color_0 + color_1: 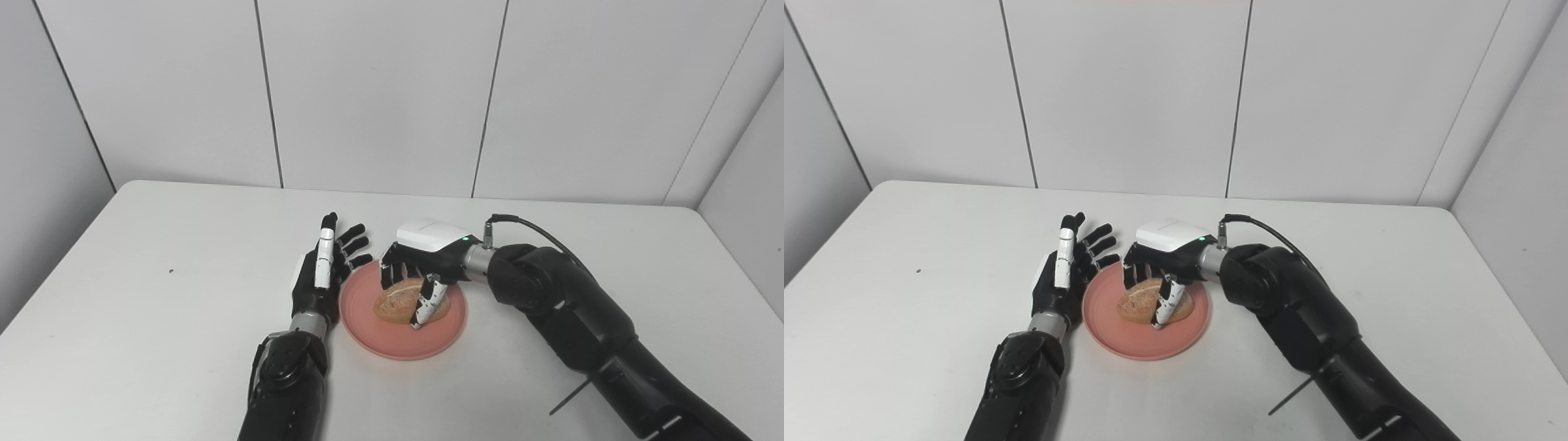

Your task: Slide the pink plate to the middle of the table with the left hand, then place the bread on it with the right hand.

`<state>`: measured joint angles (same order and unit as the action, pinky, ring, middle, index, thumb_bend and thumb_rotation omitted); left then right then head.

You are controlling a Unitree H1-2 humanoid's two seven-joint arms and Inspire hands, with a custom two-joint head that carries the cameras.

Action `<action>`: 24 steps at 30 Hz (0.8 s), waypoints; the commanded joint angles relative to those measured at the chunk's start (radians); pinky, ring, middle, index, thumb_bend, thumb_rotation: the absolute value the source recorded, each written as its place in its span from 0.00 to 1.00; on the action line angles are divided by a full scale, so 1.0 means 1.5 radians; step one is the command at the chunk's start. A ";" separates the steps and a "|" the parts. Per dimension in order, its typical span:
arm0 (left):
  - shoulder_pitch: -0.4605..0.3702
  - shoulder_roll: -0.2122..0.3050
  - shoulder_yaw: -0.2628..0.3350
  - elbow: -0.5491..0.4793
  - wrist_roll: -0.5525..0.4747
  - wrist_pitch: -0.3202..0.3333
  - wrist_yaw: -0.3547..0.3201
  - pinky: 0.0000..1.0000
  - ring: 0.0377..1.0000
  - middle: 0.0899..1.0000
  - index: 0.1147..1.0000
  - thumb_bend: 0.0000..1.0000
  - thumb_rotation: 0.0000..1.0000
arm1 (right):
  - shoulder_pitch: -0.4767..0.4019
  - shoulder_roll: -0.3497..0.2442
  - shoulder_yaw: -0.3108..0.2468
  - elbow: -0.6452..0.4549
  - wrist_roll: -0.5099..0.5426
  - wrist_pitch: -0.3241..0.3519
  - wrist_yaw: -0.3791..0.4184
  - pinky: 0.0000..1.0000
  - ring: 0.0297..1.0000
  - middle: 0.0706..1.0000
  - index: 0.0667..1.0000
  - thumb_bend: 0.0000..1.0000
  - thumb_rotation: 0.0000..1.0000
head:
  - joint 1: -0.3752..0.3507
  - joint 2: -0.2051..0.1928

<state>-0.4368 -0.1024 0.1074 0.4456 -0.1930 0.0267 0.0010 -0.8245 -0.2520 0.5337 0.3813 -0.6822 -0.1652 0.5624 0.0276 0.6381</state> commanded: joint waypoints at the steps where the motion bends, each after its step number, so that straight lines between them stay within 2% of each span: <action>1: 0.008 -0.001 0.001 0.024 0.003 0.034 0.012 0.69 0.80 0.80 0.98 0.71 0.95 | -0.029 -0.004 -0.016 -0.019 0.011 -0.016 -0.025 0.46 0.48 0.49 0.43 0.52 0.00 | 0.001 -0.001; 2: 0.008 -0.001 0.000 0.025 0.004 0.034 0.012 0.69 0.80 0.80 0.97 0.71 0.96 | -0.029 -0.005 -0.017 -0.023 0.012 -0.014 -0.025 0.46 0.50 0.48 0.43 0.53 0.00 | 0.001 -0.001; 3: 0.008 -0.001 0.000 0.025 0.004 0.033 0.012 0.68 0.80 0.80 0.97 0.71 0.96 | -0.028 -0.006 -0.018 -0.026 0.012 -0.012 -0.025 0.48 0.53 0.55 0.45 0.52 0.09 | 0.001 -0.001; 4: 0.008 0.000 0.000 0.024 0.003 0.035 0.011 0.68 0.80 0.80 0.97 0.70 0.96 | -0.028 -0.007 -0.019 -0.030 0.011 -0.009 -0.023 0.48 0.54 0.57 0.45 0.52 0.12 | 0.001 -0.001; 5: 0.008 0.000 0.001 0.023 0.002 0.036 0.011 0.69 0.80 0.80 0.98 0.70 0.96 | -0.027 -0.008 -0.019 -0.032 0.010 -0.006 -0.023 0.53 0.60 0.63 0.56 0.78 0.21 | 0.001 -0.001; 6: 0.007 0.001 0.001 0.022 0.001 0.036 0.010 0.69 0.80 0.80 0.98 0.70 0.96 | -0.028 -0.010 -0.021 -0.032 0.009 -0.006 -0.024 0.55 0.62 0.65 0.59 0.86 0.25 | 0.002 -0.001; 7: 0.007 0.001 0.001 0.022 0.001 0.036 0.009 0.68 0.80 0.80 0.98 0.70 0.96 | -0.028 -0.011 -0.022 -0.032 0.009 -0.007 -0.025 0.60 0.69 0.70 0.63 0.93 0.29 | 0.002 -0.001; 8: 0.007 0.002 0.001 0.022 0.002 0.036 0.009 0.68 0.80 0.80 0.98 0.70 0.96 | -0.027 -0.013 -0.024 -0.033 0.010 -0.004 -0.025 0.63 0.73 0.73 0.65 0.97 0.32 | 0.001 -0.001; 12: 0.006 0.004 -0.001 0.020 0.007 0.032 0.012 0.70 0.81 0.81 0.98 0.70 0.95 | -0.027 -0.019 -0.032 -0.039 0.011 0.012 -0.013 0.77 0.84 0.82 0.71 1.00 0.38 | 0.000 -0.001; 15: 0.007 0.003 -0.002 0.016 0.013 0.031 0.017 0.73 0.83 0.84 0.97 0.70 0.95 | -0.028 -0.024 -0.036 -0.040 0.012 0.015 -0.006 0.81 0.86 0.84 0.72 1.00 0.39 | 0.000 0.000; 22: 0.006 0.002 -0.001 0.014 0.015 0.030 0.013 0.74 0.84 0.86 0.97 0.71 0.94 | -0.020 -0.036 -0.052 -0.041 0.028 0.012 -0.005 0.82 0.86 0.83 0.72 1.00 0.41 | -0.001 0.002; 24: 0.006 0.003 -0.001 0.015 0.014 0.028 0.010 0.75 0.85 0.86 0.97 0.71 0.93 | -0.015 -0.038 -0.059 -0.036 0.033 0.004 -0.014 0.80 0.85 0.82 0.72 1.00 0.47 | -0.002 0.002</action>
<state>-0.4382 -0.0999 0.1041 0.4436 -0.1740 0.0268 0.0017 -0.8156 -0.2902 0.4706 0.3444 -0.6527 -0.1581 0.5700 0.0245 0.6427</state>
